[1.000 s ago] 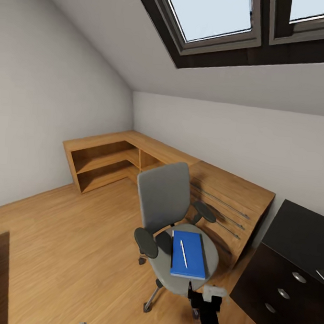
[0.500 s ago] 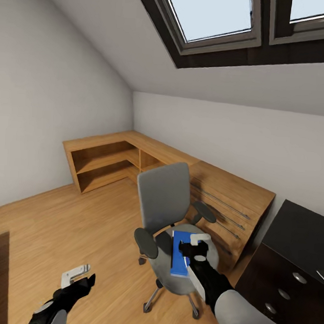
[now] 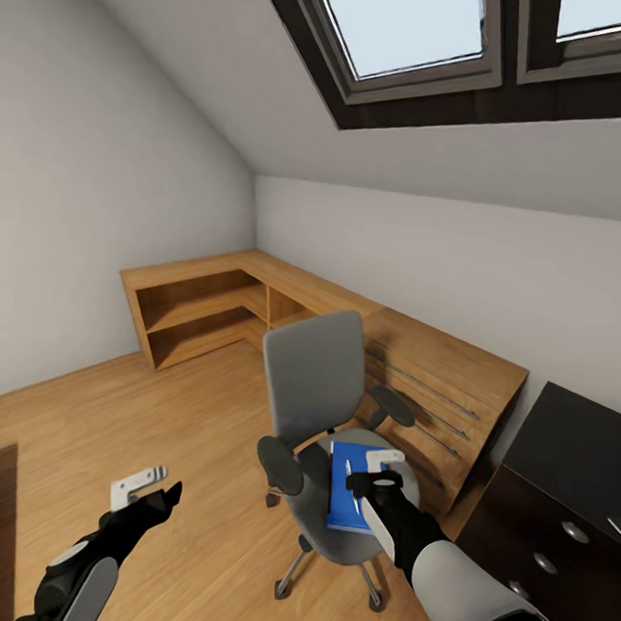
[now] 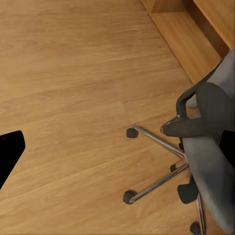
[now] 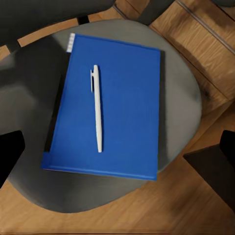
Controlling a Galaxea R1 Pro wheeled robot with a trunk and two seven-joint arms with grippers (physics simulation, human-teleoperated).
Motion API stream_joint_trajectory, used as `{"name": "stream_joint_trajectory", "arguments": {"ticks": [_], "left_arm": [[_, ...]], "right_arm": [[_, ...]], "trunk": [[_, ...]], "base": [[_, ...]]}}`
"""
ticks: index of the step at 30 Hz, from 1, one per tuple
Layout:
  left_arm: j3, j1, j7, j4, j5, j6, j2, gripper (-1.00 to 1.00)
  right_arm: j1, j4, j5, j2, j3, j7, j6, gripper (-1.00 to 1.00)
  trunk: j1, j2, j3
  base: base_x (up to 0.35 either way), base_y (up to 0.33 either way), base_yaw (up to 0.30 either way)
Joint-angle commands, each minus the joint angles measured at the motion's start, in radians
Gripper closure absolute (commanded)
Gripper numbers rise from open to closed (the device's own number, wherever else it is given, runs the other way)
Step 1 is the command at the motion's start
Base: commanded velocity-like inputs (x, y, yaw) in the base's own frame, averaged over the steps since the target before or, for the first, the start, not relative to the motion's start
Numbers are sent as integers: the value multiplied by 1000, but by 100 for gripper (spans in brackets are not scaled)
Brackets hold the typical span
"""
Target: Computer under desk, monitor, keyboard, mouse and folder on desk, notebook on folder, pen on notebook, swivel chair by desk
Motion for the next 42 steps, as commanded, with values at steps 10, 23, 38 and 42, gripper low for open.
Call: {"name": "stream_joint_trajectory", "arguments": {"ticks": [10, 23, 38, 42], "left_arm": [[-1, -1, 30, -21, 11, 5, -2, -100], [-2, -1, 31, -21, 11, 8, -14, -100], [-5, -1, 31, -6, 11, 7, -15, -100], [-5, -1, 31, -6, 10, 7, -15, -100]], "right_arm": [[-1, 4, -11, -5, 6, 17, 19, -100], [-1, 8, -8, -6, 7, 71, 15, -100], [-1, 8, -8, -9, 6, 74, 12, -100], [-1, 8, -8, -9, 6, 74, 12, -100]], "trunk": [[39, -71, -33], [88, -162, -74], [146, -267, -121], [161, -295, -133]], "base": [[0, 0, 0], [0, 0, 0], [22, 5, 0], [268, 54, 0]]}}
